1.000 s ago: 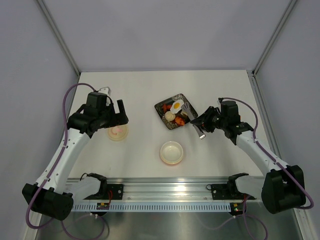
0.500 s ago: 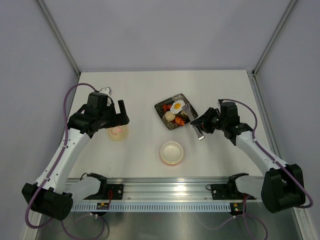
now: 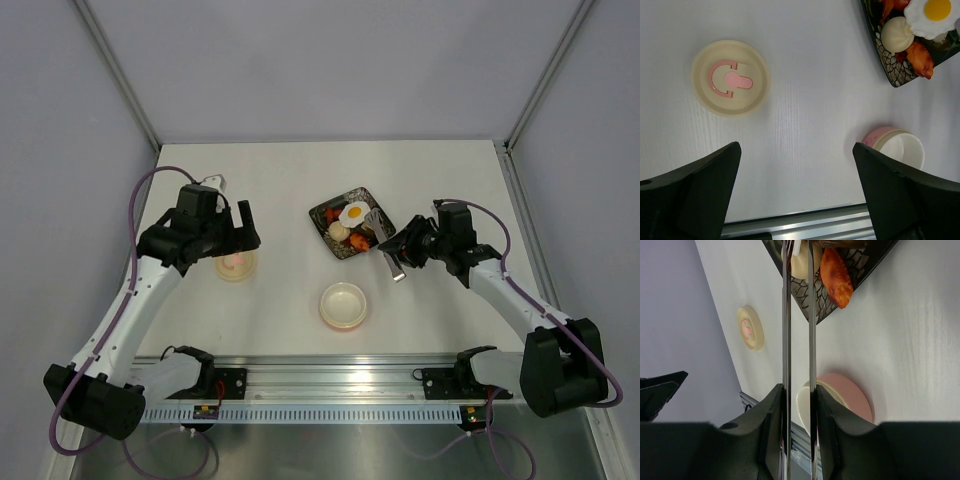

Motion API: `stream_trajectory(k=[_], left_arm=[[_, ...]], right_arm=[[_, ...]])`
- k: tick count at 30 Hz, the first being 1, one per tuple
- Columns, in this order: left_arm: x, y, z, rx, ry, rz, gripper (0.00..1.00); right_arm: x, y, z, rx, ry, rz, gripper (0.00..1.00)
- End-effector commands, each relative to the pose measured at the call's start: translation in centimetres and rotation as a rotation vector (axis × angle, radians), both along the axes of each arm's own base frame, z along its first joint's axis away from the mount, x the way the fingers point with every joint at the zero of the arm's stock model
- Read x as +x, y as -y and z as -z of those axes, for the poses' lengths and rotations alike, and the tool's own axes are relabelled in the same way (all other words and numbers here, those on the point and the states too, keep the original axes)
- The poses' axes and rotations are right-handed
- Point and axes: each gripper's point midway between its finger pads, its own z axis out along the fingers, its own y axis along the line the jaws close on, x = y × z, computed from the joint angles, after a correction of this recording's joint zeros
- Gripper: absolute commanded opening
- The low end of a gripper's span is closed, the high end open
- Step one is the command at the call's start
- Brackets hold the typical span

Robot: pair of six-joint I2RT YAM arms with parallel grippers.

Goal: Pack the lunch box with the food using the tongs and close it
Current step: Pick up the fake food from the plate.

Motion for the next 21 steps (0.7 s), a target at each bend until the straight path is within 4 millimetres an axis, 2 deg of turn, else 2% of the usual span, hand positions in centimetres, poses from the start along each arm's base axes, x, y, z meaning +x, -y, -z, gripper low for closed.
stream_trajectory(k=[1,7,13,21], left_arm=[[0.76,0.83,-0.83,-0.031,0.033,0.012,0.99],[0.67,0.76,-0.66,-0.025,0.03,0.012,0.99],[0.56,0.66,-0.57,-0.02,0.029,0.012,0.99],[0.58,0.7,-0.5,-0.021,0.027,0.009,0.99]], right_arm=[[0.38,-0.8,-1.47,0.039,0.044,-0.032,0.38],[0.61,-0.94,-1.1,0.043,0.036,-0.033,0.44],[0.73,-1.04,-0.85,0.047,0.032,-0.035,0.45],[0.87,-1.33,-0.93,0.065,0.034,-0.044,0.54]])
